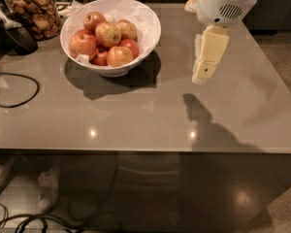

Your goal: Pick apple from white bowl

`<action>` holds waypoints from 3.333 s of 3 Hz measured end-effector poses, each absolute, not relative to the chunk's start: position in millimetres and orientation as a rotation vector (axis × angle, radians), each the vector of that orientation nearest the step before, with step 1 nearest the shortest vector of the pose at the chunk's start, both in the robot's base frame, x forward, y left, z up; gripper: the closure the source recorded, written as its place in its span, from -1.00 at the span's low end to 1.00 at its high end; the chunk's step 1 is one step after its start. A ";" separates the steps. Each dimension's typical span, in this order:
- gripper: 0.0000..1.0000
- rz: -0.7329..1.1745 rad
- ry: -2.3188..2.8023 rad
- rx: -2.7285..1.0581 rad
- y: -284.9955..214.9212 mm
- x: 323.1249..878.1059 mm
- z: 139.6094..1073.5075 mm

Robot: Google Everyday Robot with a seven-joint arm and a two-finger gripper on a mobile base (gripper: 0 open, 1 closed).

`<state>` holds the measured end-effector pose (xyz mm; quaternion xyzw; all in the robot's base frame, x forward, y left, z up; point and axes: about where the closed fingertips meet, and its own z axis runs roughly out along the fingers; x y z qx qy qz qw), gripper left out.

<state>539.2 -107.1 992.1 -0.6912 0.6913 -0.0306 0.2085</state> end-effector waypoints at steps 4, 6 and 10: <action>-1.00 -0.182 1.914 -1.819 -58.5 604.9 1010.0; -0.94 -0.148 1.867 -1.826 -36.4 656.5 1026.6; -1.00 -0.045 1.771 -1.819 6.2 696.1 1039.4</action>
Offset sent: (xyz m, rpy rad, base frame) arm 0.0583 0.0421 0.0166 -0.0215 -0.0957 -0.1116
